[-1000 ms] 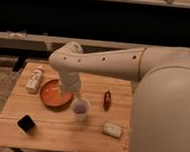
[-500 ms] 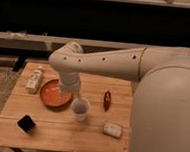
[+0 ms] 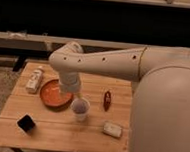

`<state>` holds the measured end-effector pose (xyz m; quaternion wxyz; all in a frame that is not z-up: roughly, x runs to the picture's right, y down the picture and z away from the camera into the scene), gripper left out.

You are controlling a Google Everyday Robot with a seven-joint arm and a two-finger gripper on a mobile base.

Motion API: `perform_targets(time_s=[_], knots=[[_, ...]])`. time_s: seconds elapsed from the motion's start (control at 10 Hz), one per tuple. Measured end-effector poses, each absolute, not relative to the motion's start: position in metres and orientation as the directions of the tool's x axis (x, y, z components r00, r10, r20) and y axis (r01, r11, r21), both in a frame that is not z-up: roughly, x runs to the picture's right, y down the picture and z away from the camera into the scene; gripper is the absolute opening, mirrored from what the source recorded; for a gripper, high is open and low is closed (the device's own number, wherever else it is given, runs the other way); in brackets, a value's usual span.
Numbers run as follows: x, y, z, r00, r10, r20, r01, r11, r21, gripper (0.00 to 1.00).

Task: Place the pepper in the ceramic bowl

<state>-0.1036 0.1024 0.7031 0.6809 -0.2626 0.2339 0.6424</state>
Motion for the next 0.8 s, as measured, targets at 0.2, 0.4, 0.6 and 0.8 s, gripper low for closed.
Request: perform_targets(time_s=[0.2,0.4,0.6,0.8], knots=[[-0.104,0.102,0.703,0.065,0.752,-0.656,-0.998,0.037,-0.057,0.65],[-0.104,0.102,0.703,0.065,0.752,-0.656,-0.998,0.037,-0.057,0.65],[-0.104,0.102,0.704,0.067,0.753,-0.654,-0.998,0.039,-0.057,0.65],[-0.099,0.099,0.718,0.058,0.757,-0.651,-0.998,0.043,-0.039,0.65]])
